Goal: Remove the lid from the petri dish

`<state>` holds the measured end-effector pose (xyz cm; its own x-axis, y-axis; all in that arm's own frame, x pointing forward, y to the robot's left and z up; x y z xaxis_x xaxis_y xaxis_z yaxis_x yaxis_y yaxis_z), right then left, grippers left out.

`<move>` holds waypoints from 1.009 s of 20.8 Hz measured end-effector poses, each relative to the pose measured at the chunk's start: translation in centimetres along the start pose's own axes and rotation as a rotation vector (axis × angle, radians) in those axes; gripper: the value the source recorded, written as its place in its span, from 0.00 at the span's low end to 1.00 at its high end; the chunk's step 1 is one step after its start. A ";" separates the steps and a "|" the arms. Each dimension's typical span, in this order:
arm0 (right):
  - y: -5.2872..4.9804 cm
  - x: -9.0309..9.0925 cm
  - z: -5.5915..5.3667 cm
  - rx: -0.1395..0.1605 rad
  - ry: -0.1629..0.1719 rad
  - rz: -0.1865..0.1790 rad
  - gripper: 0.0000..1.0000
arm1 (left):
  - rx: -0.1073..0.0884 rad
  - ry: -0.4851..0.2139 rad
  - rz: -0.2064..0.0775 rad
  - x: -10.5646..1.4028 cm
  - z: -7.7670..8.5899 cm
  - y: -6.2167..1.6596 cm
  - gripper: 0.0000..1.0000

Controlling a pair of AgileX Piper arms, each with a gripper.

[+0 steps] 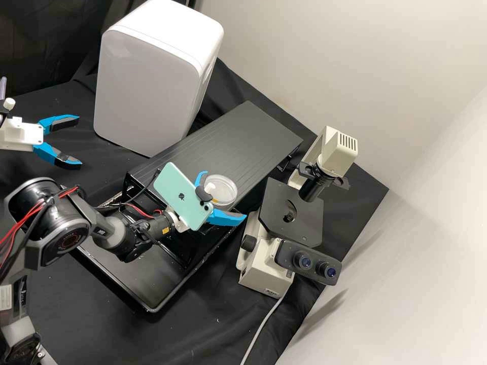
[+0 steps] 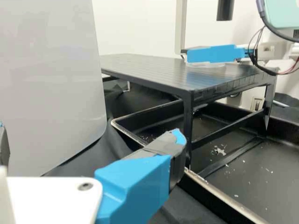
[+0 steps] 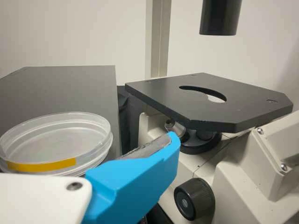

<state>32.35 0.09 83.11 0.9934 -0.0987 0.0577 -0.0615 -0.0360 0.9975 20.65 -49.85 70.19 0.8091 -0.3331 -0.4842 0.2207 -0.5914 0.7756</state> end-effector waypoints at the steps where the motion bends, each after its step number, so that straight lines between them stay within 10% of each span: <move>1: -0.1 0.2 -0.2 0.000 0.006 -0.002 1.00 | -0.001 0.002 0.002 0.0 0.0 0.03 1.00; 21: -0.7 1.4 -1.5 -0.040 0.045 0.002 1.00 | -0.007 0.017 0.012 0.2 -0.2 0.20 1.00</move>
<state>33.96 1.45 82.60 0.9967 -0.0539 0.0603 -0.0602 0.0040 0.9982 20.92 -49.91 70.33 0.8209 -0.3279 -0.4676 0.2143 -0.5820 0.7844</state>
